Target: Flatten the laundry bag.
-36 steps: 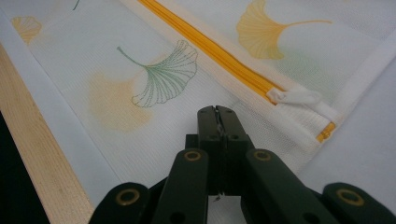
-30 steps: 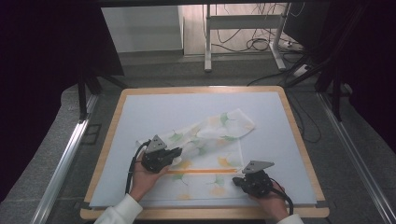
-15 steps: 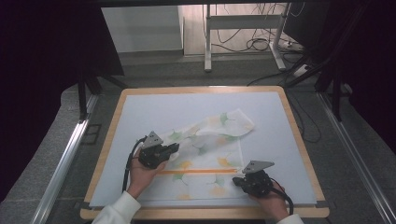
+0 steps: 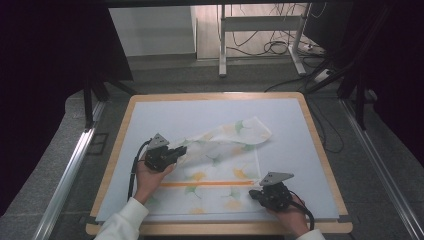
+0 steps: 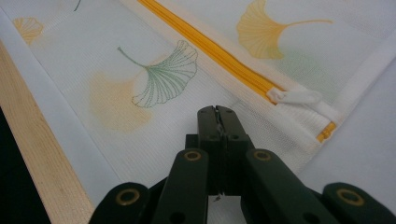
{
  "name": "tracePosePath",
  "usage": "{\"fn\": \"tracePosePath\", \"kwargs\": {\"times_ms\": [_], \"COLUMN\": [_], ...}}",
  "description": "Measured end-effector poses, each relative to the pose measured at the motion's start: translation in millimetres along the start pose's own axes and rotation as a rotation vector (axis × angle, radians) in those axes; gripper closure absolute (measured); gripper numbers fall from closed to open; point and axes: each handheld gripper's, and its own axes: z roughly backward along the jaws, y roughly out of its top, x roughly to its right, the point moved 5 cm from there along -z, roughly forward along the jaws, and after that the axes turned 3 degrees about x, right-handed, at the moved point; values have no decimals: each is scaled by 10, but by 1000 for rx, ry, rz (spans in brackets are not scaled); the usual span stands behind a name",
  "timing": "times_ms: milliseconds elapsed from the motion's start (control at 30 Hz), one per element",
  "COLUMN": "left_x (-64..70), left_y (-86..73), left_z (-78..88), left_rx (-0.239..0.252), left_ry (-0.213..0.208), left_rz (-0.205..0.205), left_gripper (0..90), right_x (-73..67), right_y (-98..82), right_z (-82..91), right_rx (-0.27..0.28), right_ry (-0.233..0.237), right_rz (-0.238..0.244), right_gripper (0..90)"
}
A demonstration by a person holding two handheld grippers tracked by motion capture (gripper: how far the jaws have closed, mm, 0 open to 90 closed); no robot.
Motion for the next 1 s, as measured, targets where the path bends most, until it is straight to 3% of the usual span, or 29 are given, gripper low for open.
{"fn": "tracePosePath", "kwargs": {"times_ms": [500,800,1000], "left_x": [-341,-363,-392], "left_y": [33,64,117], "left_z": [26,23,-49], "left_rx": [11,22,3], "left_ry": [49,46,40], "left_rz": [51,54,53], "left_gripper": [896,896,896], "right_x": [3,3,8], "right_y": [-2,-1,-2], "right_z": [1,1,1], "right_rx": [1,1,2], "right_ry": [1,2,7], "right_rz": [-2,-2,-1], "right_gripper": [891,890,890]}}
